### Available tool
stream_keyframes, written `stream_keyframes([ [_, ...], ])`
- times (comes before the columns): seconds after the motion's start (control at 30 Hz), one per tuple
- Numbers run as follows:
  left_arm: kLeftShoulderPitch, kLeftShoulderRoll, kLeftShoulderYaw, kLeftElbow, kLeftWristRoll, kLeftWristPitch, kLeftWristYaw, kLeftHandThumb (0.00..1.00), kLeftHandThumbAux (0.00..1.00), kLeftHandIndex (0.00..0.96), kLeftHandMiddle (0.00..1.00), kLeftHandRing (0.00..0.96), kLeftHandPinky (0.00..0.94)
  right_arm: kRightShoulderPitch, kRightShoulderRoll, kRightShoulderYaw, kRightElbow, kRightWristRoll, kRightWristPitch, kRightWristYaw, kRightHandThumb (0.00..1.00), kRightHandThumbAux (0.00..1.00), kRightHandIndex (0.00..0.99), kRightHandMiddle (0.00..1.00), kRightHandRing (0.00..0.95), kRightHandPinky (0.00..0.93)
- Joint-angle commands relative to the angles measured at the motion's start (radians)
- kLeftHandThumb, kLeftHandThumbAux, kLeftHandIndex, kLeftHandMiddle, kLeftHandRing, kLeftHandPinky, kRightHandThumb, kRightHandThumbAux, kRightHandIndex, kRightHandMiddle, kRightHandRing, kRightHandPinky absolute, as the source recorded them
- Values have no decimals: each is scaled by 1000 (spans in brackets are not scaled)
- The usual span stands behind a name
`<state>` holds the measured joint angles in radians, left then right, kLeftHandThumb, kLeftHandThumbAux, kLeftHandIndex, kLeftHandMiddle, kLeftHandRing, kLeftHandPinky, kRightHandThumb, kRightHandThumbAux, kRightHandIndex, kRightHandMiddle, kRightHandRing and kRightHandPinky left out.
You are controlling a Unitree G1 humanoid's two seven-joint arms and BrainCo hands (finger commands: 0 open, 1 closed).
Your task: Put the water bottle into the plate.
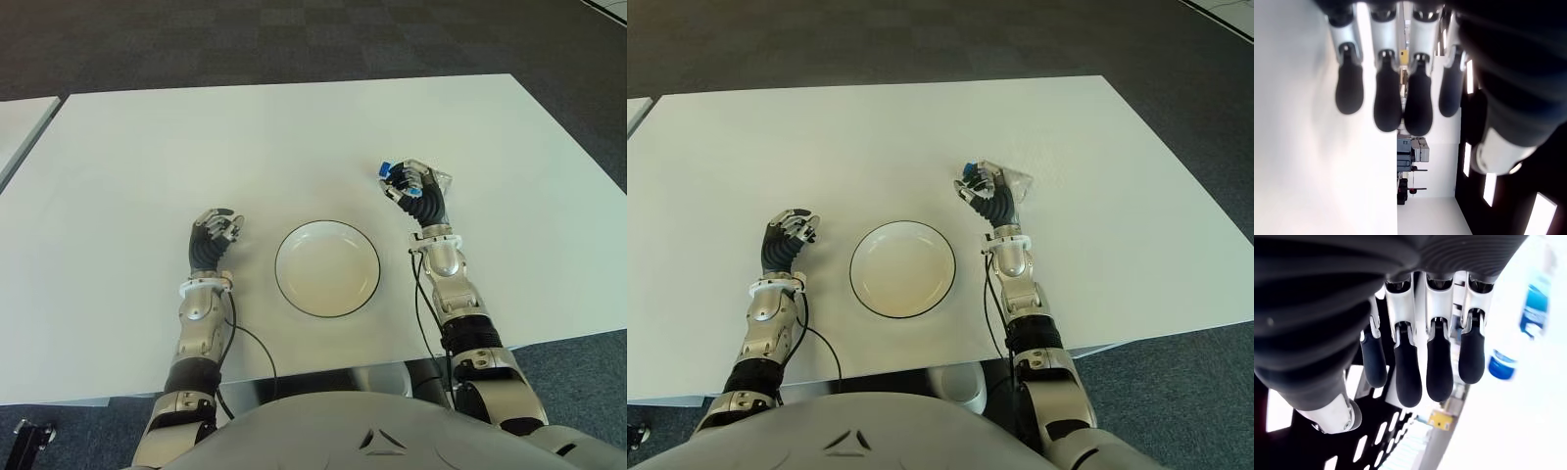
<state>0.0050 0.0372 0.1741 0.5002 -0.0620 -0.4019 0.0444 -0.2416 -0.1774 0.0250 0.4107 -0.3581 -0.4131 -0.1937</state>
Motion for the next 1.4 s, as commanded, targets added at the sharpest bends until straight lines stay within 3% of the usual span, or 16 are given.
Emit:
stream_keyframes([
  [0.03, 15, -10, -9, 29, 13, 39, 14, 711, 710, 437, 666, 645, 627, -40, -51, 41, 39, -144, 24, -117, 567, 689, 323, 282, 268, 266],
  [0.1, 13, -10, -10, 29, 14, 41, 15, 710, 710, 437, 666, 645, 626, -87, -77, 52, 85, -190, 19, -170, 481, 646, 230, 216, 211, 218],
  [0.2, 12, -11, -9, 29, 11, 42, 11, 710, 710, 437, 665, 643, 625, -144, -100, 64, 139, -225, 21, -220, 456, 592, 132, 134, 138, 159],
  [0.37, 12, -11, -6, 28, 2, 42, 4, 710, 710, 437, 663, 642, 624, -207, -120, 85, 185, -268, 63, -281, 521, 499, 32, 30, 39, 117],
  [0.53, 12, -13, -3, 31, -1, 35, 5, 710, 710, 437, 666, 644, 627, -272, -138, 127, 212, -338, 171, -316, 583, 358, 4, 3, 5, 16],
  [0.8, 12, -15, 2, 33, -7, 33, 3, 711, 709, 437, 667, 645, 626, -308, -160, 180, 186, -395, 339, -260, 605, 249, 0, 0, 0, 0],
  [1.0, 10, -11, 2, 40, 1, 30, 10, 710, 710, 437, 666, 644, 627, -359, -165, 210, 201, -406, 480, -158, 603, 207, 0, 0, 0, 0],
  [1.07, 9, -8, 2, 44, 2, 27, 7, 710, 710, 437, 667, 646, 629, -403, -166, 221, 261, -397, 511, -117, 606, 197, 0, 0, 0, 0],
  [1.27, 8, -5, 1, 53, 10, 17, 11, 709, 711, 436, 669, 648, 629, -524, -161, 257, 542, -373, 480, -104, 607, 175, 0, 0, 0, 0],
  [1.4, 7, -2, 0, 55, 20, 12, 19, 709, 712, 436, 673, 653, 636, -552, -159, 274, 606, -358, 480, -59, 605, 167, 0, 0, 0, 0],
])
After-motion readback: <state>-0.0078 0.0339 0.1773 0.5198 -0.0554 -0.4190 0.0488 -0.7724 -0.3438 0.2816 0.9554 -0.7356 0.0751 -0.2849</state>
